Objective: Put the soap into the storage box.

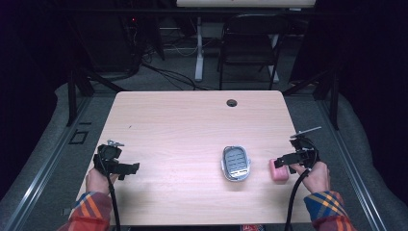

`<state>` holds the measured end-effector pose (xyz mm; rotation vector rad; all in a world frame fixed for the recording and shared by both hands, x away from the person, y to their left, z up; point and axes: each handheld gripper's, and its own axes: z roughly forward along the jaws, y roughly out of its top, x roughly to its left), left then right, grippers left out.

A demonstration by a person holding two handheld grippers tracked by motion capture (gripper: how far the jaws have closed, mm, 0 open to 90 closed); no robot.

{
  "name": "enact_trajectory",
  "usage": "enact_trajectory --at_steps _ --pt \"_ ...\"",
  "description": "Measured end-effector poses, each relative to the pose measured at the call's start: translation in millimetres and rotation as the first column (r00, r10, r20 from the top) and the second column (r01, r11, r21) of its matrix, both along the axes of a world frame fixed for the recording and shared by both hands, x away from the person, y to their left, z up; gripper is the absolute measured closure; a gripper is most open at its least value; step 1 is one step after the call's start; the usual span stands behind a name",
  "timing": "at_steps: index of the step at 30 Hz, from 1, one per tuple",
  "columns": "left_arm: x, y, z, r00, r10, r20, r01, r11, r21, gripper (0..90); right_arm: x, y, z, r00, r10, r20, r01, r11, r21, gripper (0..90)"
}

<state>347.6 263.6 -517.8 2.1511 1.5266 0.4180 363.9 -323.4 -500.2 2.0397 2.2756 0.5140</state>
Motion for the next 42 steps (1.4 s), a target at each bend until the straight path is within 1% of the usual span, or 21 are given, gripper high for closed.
enact_trajectory --at_steps 3,6,7,9,10,11,13,14,15,17,18,19,22,23,25,26,30,33,34,37,42 --pt "0.0 0.1 0.1 1.0 0.0 0.002 0.0 1.0 -0.001 0.0 2.4 2.1 -1.8 0.9999 -0.012 -0.005 0.012 1.0 0.003 0.0" --pt "0.7 -0.4 -0.4 1.0 -0.002 0.0 0.002 1.0 -0.003 0.0 8.4 4.9 -6.5 0.9991 -0.004 -0.041 0.004 1.0 0.001 0.0" --pt "0.7 -0.5 -0.2 1.0 -0.004 0.0 0.004 1.0 -0.003 0.0 8.9 7.0 -8.0 0.999 -0.026 -0.035 0.026 1.0 0.005 0.0" --pt "0.6 -0.7 -0.2 1.0 -0.004 0.002 0.004 1.0 -0.004 0.0 10.5 6.9 -8.7 0.9989 -0.013 -0.045 0.013 1.0 0.0 0.0" --pt "0.4 -0.4 -0.1 1.0 -0.005 0.001 0.005 1.0 -0.003 0.0 13.1 9.7 -12.1 0.9987 -0.03 -0.041 0.031 1.0 0.005 0.0" --pt "0.5 0.1 0.0 1.0 -0.007 0.001 0.007 1.0 -0.002 0.0 14.4 9.5 -11.7 0.998 -0.02 -0.061 0.02 1.0 -0.002 0.0" --pt "0.5 0.2 0.0 1.0 -0.007 0.001 0.007 1.0 -0.003 0.0 16.6 10.5 -13.8 0.9976 -0.02 -0.066 0.02 1.0 -0.006 0.0" --pt "0.6 0.3 -0.1 1.0 -0.007 0.001 0.007 1.0 -0.003 0.0 17.1 12.8 -15.7 0.9976 -0.045 -0.052 0.045 0.999 0.001 0.0" --pt "0.6 0.3 0.0 1.0 -0.009 0.001 0.009 1.0 -0.003 0.0 18.6 12.1 -15.3 0.9969 -0.026 -0.074 0.025 1.0 -0.011 0.0" --pt "0.3 -0.4 -0.1 1.0 -0.006 0.002 0.006 1.0 -0.006 0.0 20.4 14.5 -17.8 0.9965 -0.032 -0.077 0.032 0.999 -0.007 0.0" --pt "0.3 -0.5 -0.1 1.0 -0.006 0.003 0.006 1.0 -0.005 0.0 21.2 14.5 -18.5 0.9962 -0.021 -0.084 0.019 1.0 -0.014 0.1" --pt "0.3 -0.5 -0.1 1.0 -0.005 0.002 0.005 1.0 -0.006 0.0 22.3 15.6 -18.8 0.9957 -0.017 -0.091 0.016 1.0 -0.012 1.7" --pt "-0.3 -0.4 0.4 1.0 -0.005 0.001 0.005 1.0 -0.004 0.0 23.3 21.7 -21.2 0.9969 -0.038 -0.069 0.036 0.999 -0.027 5.4" --pt "-0.4 -0.6 0.5 1.0 -0.007 0.006 0.007 1.0 -0.001 0.0 24.3 20.7 -19.8 0.9957 -0.009 -0.092 0.005 0.999 -0.046 6.3" --pt "0.6 -0.5 -0.2 1.0 -0.006 0.001 0.006 1.0 -0.004 0.0 24.5 23.6 -21.4 0.9965 -0.024 -0.08 0.021 0.999 -0.037 8.2" --pt "0.8 -0.7 -0.1 1.0 -0.009 -0.001 0.009 1.0 -0.004 0.0 24.4 24.2 -21.5 0.9959 -0.018 -0.089 0.012 0.998 -0.058 9.7" --pt "-0.4 -1.8 0.7 0.9999 -0.014 0.004 0.014 0.9999 0.0 0.0 24.3 24.8 -22.9 0.9963 -0.023 -0.083 0.017 0.997 -0.076 15.3" --pt "-1.1 -0.9 1.1 0.9999 -0.012 0.004 0.012 0.9999 0.001 0.0 24.5 24.2 -24.6 0.9957 -0.028 -0.089 0.02 0.996 -0.086 19.2" --pt "-1.1 -0.6 0.9 0.9999 -0.013 0.003 0.013 0.9999 0.0 0.0 24.8 23.4 -24.2 0.9944 -0.013 -0.105 0.003 0.995 -0.099 19.7" --pt "-0.9 -0.7 0.6 0.9999 -0.01 0.002 0.01 0.9999 -0.001 0.0 25.2 25.6 -26.3 0.9956 -0.012 -0.093 0.003 0.995 -0.102 22.2" --pt "0.1 -1.5 -0.1 0.9999 -0.011 0.002 0.011 0.9999 0.0 0.0 25.3 26.7 -27.2 0.9946 -0.022 -0.101 0.011 0.994 -0.112 27.1"
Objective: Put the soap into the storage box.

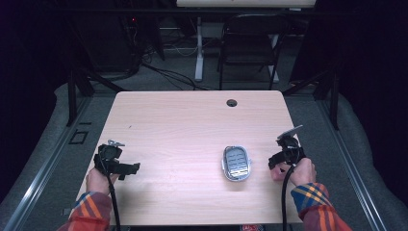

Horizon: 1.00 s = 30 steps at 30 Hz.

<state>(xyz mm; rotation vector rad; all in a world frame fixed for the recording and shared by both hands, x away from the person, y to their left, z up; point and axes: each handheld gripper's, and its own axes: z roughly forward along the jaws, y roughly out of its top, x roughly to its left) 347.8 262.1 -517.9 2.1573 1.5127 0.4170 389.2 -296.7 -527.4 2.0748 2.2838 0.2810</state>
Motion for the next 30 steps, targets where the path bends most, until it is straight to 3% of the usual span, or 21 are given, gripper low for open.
enact_trajectory --at_steps 11,13,30 --pt "-1.2 -1.3 0.8 1.0 -0.008 -0.001 0.008 1.0 0.003 0.0 0.7 1.6 -3.9 0.9999 -0.004 -0.016 0.004 1.0 -0.007 35.7" --pt "-1.2 -1.1 0.7 1.0 -0.007 0.001 0.007 1.0 0.006 0.0 1.4 2.1 -3.6 0.9996 0.008 -0.028 -0.009 0.999 -0.031 36.0" --pt "-0.3 -1.8 0.1 0.9999 -0.015 -0.004 0.015 0.9999 0.009 0.0 2.0 4.0 -5.8 0.9994 0.014 -0.031 -0.015 0.999 -0.037 36.7"
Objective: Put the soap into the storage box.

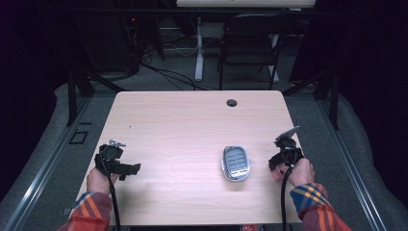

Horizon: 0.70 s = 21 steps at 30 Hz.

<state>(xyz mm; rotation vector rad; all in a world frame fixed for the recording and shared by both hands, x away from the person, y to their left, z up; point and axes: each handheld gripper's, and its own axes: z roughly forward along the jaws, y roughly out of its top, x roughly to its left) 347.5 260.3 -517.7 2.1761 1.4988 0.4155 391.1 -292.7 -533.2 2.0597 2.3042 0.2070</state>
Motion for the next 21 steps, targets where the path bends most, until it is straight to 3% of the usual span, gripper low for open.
enact_trajectory --at_steps 13,21 --pt "-0.3 0.0 0.0 1.0 -0.001 0.0 0.001 1.0 -0.002 0.0 0.6 2.4 -8.1 0.9997 0.01 -0.024 -0.011 0.999 -0.032 36.2" --pt "-0.6 -0.8 0.2 1.0 -0.001 0.001 0.001 1.0 -0.002 0.0 0.7 2.9 -10.1 0.9997 0.012 -0.019 -0.012 1.0 -0.019 36.5"
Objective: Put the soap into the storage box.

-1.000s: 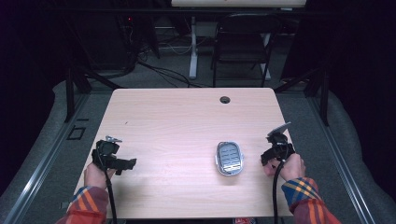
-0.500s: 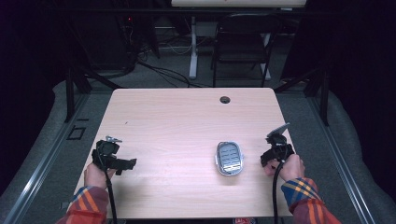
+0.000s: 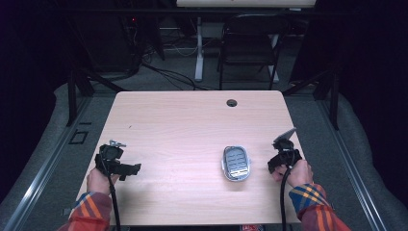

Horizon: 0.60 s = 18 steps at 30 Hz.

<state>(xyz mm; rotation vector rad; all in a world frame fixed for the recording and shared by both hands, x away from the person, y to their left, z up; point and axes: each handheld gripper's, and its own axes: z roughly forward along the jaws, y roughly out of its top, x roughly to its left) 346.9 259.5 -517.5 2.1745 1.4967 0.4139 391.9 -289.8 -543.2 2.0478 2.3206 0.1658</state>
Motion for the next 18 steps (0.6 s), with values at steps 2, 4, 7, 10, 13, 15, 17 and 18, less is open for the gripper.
enact_trajectory --at_steps 2,4,7,10,13,15,17,18 --pt "0.1 0.2 -0.2 1.0 0.0 0.0 0.0 1.0 0.0 0.0 0.1 -0.4 0.4 1.0 0.003 -0.005 -0.003 1.0 -0.001 36.6" --pt "0.1 0.4 -0.1 1.0 -0.001 0.0 0.001 1.0 0.001 0.0 0.1 -0.1 0.1 1.0 0.002 0.0 -0.002 1.0 0.003 36.8" --pt "0.0 0.3 0.0 1.0 0.001 0.001 -0.001 1.0 -0.002 0.0 0.3 -1.4 1.0 0.9998 0.016 -0.011 -0.016 1.0 -0.006 36.9" --pt "0.1 0.3 0.0 1.0 0.0 0.001 0.0 1.0 -0.002 0.0 0.6 -2.4 1.6 0.9995 0.026 -0.019 -0.026 1.0 -0.005 37.1" --pt "0.3 0.6 0.0 1.0 -0.001 -0.001 0.001 1.0 -0.002 0.0 0.1 -3.9 1.9 1.0 0.006 0.001 -0.006 1.0 0.027 37.1" --pt "0.5 0.8 -0.2 1.0 -0.003 0.0 0.003 1.0 0.0 0.0 0.0 -7.1 5.7 0.9999 0.002 0.011 -0.002 0.999 0.037 37.1" --pt "0.7 0.6 -0.1 1.0 -0.001 -0.001 0.001 1.0 -0.001 0.0 -0.5 -9.0 7.7 0.9996 -0.013 0.026 0.012 0.999 0.047 37.2" --pt "0.7 0.6 -0.1 1.0 -0.001 -0.001 0.001 1.0 -0.001 0.0 -0.5 -9.0 7.7 0.9996 -0.013 0.026 0.012 0.999 0.047 37.2"
